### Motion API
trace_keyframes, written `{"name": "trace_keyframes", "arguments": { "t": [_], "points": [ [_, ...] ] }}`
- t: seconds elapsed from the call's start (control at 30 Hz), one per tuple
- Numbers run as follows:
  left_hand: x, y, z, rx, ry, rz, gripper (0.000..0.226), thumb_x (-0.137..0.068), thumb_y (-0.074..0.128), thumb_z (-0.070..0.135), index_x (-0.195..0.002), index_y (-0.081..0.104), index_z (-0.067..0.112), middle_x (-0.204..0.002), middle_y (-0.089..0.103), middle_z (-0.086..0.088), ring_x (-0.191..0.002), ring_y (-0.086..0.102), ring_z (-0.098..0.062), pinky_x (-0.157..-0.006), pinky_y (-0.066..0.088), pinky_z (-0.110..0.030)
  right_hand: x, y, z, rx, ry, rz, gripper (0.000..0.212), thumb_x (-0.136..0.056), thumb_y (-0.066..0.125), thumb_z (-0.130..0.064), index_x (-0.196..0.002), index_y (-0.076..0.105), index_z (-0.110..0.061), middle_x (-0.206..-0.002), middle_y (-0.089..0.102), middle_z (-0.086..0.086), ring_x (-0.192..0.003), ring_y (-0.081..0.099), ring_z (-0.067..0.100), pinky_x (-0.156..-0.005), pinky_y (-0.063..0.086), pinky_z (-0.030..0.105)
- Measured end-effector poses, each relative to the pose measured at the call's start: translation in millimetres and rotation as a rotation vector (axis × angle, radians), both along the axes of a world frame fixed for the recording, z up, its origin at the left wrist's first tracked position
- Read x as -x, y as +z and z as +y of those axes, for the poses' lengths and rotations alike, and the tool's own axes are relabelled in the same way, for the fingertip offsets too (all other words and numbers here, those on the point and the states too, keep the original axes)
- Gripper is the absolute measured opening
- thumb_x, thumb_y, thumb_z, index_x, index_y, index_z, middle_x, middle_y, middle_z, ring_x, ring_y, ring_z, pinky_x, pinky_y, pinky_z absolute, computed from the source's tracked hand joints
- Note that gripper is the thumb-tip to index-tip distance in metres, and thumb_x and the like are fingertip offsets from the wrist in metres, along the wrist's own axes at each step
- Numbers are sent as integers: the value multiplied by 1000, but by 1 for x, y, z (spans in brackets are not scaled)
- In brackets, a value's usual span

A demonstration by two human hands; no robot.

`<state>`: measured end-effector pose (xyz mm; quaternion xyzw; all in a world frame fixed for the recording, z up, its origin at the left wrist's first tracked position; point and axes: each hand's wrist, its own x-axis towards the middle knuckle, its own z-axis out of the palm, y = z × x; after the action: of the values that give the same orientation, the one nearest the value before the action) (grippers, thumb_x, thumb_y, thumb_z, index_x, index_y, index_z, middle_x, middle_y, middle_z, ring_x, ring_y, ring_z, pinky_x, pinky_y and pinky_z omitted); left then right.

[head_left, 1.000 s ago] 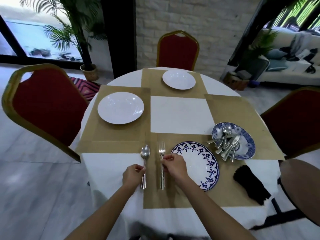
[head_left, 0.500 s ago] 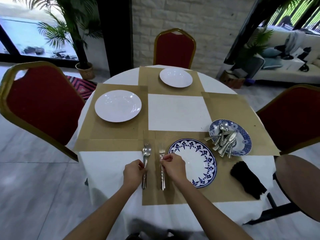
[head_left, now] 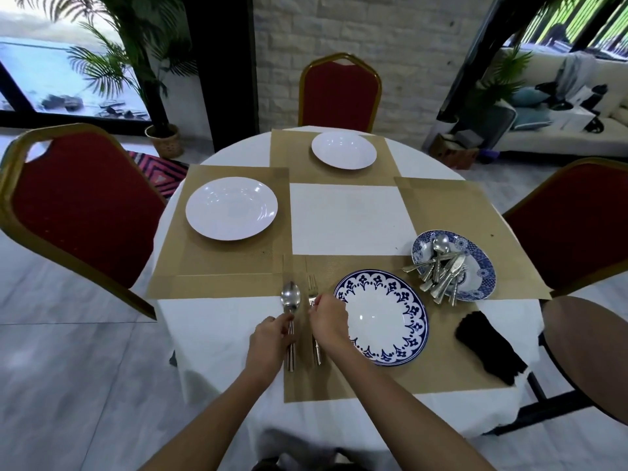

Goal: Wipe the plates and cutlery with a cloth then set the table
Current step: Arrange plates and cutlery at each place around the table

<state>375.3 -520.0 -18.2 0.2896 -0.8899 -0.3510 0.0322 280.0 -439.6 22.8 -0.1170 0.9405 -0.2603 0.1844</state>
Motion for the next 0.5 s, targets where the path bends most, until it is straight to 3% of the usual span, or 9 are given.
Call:
{"name": "trace_keyframes", "arguments": {
  "t": [0.17,0.5],
  "points": [
    [0,0,-1,8,-10,27,39,-85,68,20,-123,61,23,-94,64,-2,-86,60,-15,-65,34,-19,-1,-4,-8,-73,19,13,15,-95,46,-2,-106,56,-6,-103,63,12,-91,62,26,-67,45,31],
    [-3,-4,-1,1,-6,59,39,-87,67,19,-125,61,21,-96,65,-4,-85,62,-16,-67,36,-19,-7,-4,-6,-177,174,122,23,-94,43,1,-102,65,-3,-100,66,13,-91,64,26,-68,45,31]
  ]
}}
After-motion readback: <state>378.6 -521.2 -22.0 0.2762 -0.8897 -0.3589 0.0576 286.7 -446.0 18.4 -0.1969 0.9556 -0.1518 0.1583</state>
